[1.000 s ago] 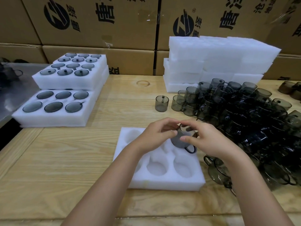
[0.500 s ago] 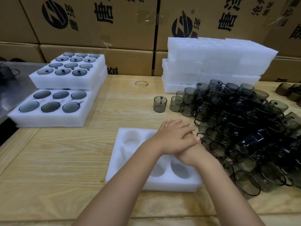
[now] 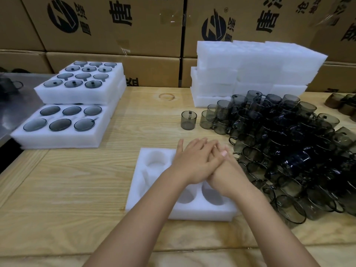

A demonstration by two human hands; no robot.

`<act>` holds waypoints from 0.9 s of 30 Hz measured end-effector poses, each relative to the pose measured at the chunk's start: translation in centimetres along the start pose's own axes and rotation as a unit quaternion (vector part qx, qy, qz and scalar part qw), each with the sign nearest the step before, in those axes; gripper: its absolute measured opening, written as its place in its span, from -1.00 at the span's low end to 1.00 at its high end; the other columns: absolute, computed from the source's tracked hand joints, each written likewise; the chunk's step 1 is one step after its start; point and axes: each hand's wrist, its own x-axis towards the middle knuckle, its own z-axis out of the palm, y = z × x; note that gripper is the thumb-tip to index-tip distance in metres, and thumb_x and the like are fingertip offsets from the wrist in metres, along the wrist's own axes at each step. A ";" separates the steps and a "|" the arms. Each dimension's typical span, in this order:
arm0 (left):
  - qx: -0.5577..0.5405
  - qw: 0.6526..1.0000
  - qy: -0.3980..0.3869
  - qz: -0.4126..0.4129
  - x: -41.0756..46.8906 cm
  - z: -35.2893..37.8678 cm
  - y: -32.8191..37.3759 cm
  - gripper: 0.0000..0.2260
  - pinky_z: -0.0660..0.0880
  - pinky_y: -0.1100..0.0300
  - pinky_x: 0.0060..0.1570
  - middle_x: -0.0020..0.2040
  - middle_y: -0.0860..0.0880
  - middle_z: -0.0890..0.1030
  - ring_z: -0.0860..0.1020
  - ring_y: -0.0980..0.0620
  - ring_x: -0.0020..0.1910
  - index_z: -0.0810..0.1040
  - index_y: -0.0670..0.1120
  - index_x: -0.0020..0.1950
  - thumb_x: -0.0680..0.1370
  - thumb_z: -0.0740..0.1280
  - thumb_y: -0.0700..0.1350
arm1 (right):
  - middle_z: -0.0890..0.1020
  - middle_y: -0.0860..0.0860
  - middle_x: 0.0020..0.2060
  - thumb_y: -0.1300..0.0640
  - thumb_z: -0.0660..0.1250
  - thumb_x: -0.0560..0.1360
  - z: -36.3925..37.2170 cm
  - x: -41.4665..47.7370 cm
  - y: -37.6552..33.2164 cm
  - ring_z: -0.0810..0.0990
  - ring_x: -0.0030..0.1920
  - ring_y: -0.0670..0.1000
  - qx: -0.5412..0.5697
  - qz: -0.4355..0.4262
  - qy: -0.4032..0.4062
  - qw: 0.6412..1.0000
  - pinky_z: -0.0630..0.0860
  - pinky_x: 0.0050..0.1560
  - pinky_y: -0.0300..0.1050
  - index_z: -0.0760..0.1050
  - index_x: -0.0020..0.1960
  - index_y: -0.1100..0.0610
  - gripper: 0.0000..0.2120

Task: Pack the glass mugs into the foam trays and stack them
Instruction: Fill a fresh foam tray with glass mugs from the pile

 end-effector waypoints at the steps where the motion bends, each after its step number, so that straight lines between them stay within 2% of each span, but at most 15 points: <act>1: 0.004 1.000 0.018 -0.012 -0.4 -0.5 -0.5 -0.48 -0.28 -0.15 0.44 0.53 0.03 0.20 0.07 0.06 0.52 0.15 0.13 0.51 0.59 -0.04 0.29 | 0.09 0.03 0.52 0.01 0.04 0.61 -0.5 -0.8 0.4 -0.02 0.52 0.03 0.051 0.016 0.060 0.997 -0.16 0.48 0.03 0.02 0.54 0.06 -0.47; 3: 0.045 0.997 0.058 -0.038 -1.1 -1.9 -2.2 -0.47 -0.27 -0.15 0.43 0.50 0.03 0.27 0.13 0.05 0.50 0.20 0.08 0.50 0.59 0.01 0.28 | 0.43 0.11 0.35 0.12 0.12 0.58 -1.4 -2.8 2.6 0.32 0.39 0.11 0.104 0.064 0.228 0.966 0.13 0.41 0.06 0.36 0.38 0.16 -0.61; 4: 0.072 0.993 0.074 -0.055 -1.4 -2.7 -3.3 -0.48 -0.26 -0.16 0.43 0.48 0.04 0.30 0.16 0.05 0.49 0.22 0.07 0.49 0.59 0.05 0.25 | 0.52 0.15 0.25 0.12 0.15 0.55 -1.8 -4.0 4.3 0.43 0.29 0.17 0.100 0.103 0.306 0.941 0.26 0.32 0.07 0.45 0.29 0.20 -0.65; 6: 0.096 0.986 0.085 -0.106 -2.0 -4.1 -5.4 -0.51 -0.21 -0.17 0.43 0.46 0.03 0.34 0.21 0.01 0.47 0.25 0.05 0.48 0.59 0.09 0.22 | 0.55 0.24 0.14 0.06 0.17 0.52 -2.3 -6.2 7.9 0.47 0.15 0.27 0.075 0.221 0.395 0.888 0.34 0.16 0.07 0.49 0.22 0.24 -0.63; 8: 0.086 0.979 0.079 -0.165 -2.4 -4.6 -7.1 -0.53 -0.12 -0.18 0.44 0.43 0.00 0.38 0.27 -0.04 0.44 0.28 0.03 0.46 0.60 0.10 0.20 | 0.48 0.31 0.14 0.01 0.23 0.52 -2.5 -7.6 10.7 0.42 0.13 0.35 0.066 0.346 0.385 0.853 0.35 0.12 0.16 0.45 0.24 0.26 -0.60; 10: 0.062 0.974 0.070 -0.207 -2.8 -4.2 -7.9 -0.55 0.07 -0.14 0.42 0.37 -0.05 0.44 0.35 -0.10 0.38 0.34 0.00 0.42 0.61 0.09 0.18 | 0.45 0.33 0.17 -0.03 0.28 0.52 -2.5 -7.8 12.3 0.38 0.17 0.39 0.074 0.419 0.317 0.848 0.37 0.11 0.27 0.41 0.29 0.26 -0.53; 12: 0.023 0.971 0.081 -0.223 -3.1 -3.4 -8.2 -0.56 0.32 -0.04 0.27 0.29 -0.09 0.51 0.43 -0.13 0.29 0.42 -0.05 0.37 0.61 0.10 0.17 | 0.48 0.32 0.16 -0.06 0.28 0.51 -2.4 -7.6 13.0 0.38 0.18 0.37 0.082 0.422 0.260 0.865 0.41 0.12 0.26 0.40 0.30 0.26 -0.51; 14: 0.002 0.968 0.108 -0.225 -3.2 -3.0 -8.3 -0.57 0.42 0.01 0.14 0.24 -0.09 0.53 0.46 -0.13 0.23 0.45 -0.08 0.34 0.61 0.12 0.17 | 0.54 0.28 0.10 -0.07 0.25 0.53 -2.3 -7.2 13.3 0.41 0.17 0.34 0.112 0.405 0.237 0.876 0.45 0.11 0.20 0.43 0.28 0.24 -0.53; 18: 0.012 0.965 0.129 -0.228 -3.1 -2.8 -8.4 -0.57 0.39 0.08 -0.01 0.20 -0.07 0.54 0.47 -0.10 0.19 0.47 -0.08 0.31 0.61 0.12 0.17 | 0.59 0.28 0.00 -0.08 0.20 0.55 -2.2 -6.8 13.7 0.40 0.17 0.33 0.145 0.406 0.220 0.875 0.45 0.01 0.15 0.48 0.22 0.24 -0.57; 22: 0.011 0.963 0.145 -0.228 -3.1 -2.6 -8.6 -0.59 0.36 0.12 -0.09 0.13 -0.05 0.55 0.49 -0.08 0.13 0.51 -0.08 0.25 0.60 0.13 0.17 | 0.58 0.18 -0.07 -0.07 0.26 0.54 -2.7 -6.8 13.8 0.41 0.19 0.28 0.232 0.408 0.218 0.856 0.42 0.08 0.14 0.54 0.14 0.18 -0.65; 27: 0.018 0.960 0.158 -0.230 -3.0 -2.4 -8.6 -0.62 0.32 0.13 -0.15 -0.07 0.03 0.48 0.46 -0.03 -0.02 0.54 -0.09 0.15 0.59 0.14 0.16 | 0.57 0.05 -0.18 -0.10 0.29 0.51 -3.3 -7.6 13.2 0.53 -0.09 0.15 0.283 0.377 0.255 0.844 0.46 -0.11 0.04 0.57 0.03 0.09 -0.72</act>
